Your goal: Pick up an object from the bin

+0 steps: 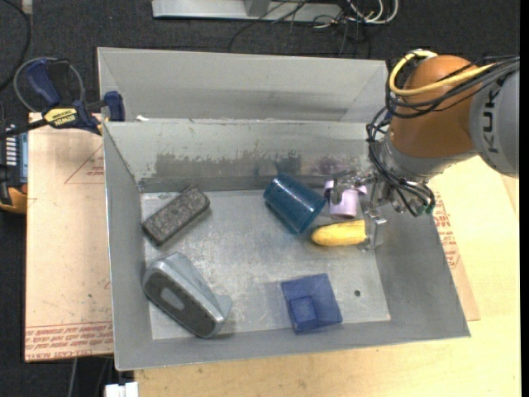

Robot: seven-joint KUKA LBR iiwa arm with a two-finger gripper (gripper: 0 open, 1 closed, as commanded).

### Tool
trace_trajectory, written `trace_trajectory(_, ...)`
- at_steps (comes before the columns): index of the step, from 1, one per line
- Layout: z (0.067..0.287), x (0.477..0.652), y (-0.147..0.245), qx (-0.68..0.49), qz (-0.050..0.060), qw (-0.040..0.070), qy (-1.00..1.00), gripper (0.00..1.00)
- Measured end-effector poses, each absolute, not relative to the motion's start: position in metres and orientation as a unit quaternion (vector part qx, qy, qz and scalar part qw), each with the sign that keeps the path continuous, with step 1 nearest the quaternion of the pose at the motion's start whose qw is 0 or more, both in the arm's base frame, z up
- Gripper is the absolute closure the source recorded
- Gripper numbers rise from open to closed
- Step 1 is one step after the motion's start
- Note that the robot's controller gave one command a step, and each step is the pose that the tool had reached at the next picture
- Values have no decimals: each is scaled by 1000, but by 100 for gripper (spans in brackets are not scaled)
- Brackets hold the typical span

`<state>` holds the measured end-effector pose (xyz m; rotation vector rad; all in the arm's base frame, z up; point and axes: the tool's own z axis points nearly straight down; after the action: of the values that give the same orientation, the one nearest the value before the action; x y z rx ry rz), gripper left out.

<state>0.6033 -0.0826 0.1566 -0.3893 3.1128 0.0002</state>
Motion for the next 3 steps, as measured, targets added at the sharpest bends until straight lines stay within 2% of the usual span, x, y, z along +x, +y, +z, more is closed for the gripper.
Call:
trace_trajectory(1, 95, 621, -83, -254, 1, 1, 967, 0)
trace_trajectory(2, 100, 627, -90, -254, 0, 5, 967, 0)
trace_trajectory(3, 104, 620, -88, -254, 1, 4, 967, 0)
